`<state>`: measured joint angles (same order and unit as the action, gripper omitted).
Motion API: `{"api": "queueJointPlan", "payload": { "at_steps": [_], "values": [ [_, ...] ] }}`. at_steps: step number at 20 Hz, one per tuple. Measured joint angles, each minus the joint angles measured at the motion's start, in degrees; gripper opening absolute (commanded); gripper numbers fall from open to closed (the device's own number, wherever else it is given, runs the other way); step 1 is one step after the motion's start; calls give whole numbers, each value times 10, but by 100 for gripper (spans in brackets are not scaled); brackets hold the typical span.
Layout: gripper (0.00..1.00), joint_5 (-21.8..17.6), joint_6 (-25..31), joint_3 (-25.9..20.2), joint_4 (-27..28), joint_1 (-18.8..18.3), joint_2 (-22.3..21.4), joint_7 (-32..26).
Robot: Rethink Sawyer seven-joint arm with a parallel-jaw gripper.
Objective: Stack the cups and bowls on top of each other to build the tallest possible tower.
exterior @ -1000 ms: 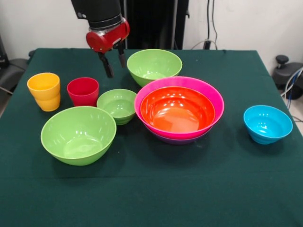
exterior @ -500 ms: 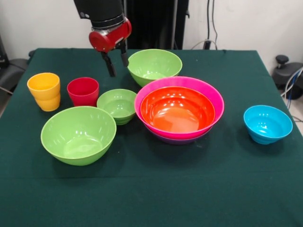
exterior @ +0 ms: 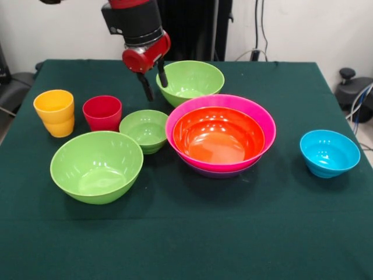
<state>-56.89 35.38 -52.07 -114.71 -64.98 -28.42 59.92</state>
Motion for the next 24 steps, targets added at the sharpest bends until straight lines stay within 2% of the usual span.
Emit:
{"api": "queueJointPlan", "payload": {
  "at_steps": [10,24],
  "values": [
    [100,-42,0,13,3,-6,55,0],
    [100,-46,0,14,16,-44,87,-3]
  ]
}}
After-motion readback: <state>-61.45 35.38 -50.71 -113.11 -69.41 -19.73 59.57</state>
